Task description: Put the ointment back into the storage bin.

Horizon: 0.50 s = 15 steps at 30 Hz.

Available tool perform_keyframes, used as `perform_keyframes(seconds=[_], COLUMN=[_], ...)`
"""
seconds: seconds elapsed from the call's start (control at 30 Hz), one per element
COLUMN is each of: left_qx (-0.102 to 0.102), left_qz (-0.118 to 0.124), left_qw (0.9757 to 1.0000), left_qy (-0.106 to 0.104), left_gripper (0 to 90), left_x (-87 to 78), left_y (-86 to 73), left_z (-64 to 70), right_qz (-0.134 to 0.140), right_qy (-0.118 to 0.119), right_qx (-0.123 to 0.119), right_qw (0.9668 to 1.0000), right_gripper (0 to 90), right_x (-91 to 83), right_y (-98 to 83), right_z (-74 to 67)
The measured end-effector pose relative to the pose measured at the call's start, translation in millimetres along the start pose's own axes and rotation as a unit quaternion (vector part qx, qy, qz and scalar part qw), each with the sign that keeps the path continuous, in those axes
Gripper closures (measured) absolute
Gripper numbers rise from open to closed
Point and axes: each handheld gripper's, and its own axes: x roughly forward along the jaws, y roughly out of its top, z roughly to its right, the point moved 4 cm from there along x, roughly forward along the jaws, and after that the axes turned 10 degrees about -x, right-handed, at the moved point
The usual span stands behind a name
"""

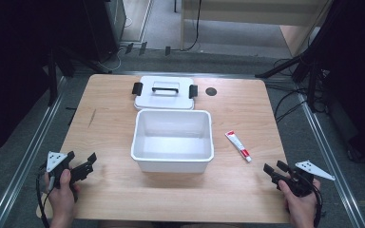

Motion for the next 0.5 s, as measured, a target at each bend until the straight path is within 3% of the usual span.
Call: perform_keyframes(seconds=[0.2,0.33,0.43,0.47,0.5], left_qx=[0.001,0.000,0.001,0.001,0.001], left_qz=[0.000,0.001,0.001,0.001,0.000], left_qw=[1.0000,1.0000,1.0000,1.0000,1.0000], left_qy=[-0.001,-0.001,0.000,-0.001,0.000], left_gripper=[14.6,14.7,14.6,14.6,14.6], left_x=[-0.4,-0.4,-0.5,-0.4,-0.4], left_y=[-0.2,-0.2,-0.2,-0.2,-0.2], left_z=[0.2,0.1,0.1,0.2,0.1], right_qz=[-0.021,-0.069,-0.114,-0.114,-0.155], right_qy=[-0.008,-0.026,-0.025,-0.025,-0.020], right_qx=[-0.007,-0.022,-0.050,-0.050,-0.077], right_qw=[0.9997,0.9970,0.9919,0.9919,0.9848], right_gripper=[35.7,36.4,36.3,36.3,36.0], right_x=[2.6,8.3,14.6,14.6,19.8], right_y=[6.2,18.5,29.1,29.1,36.1], right_z=[-5.2,-10.5,-16.6,-16.6,-22.2])
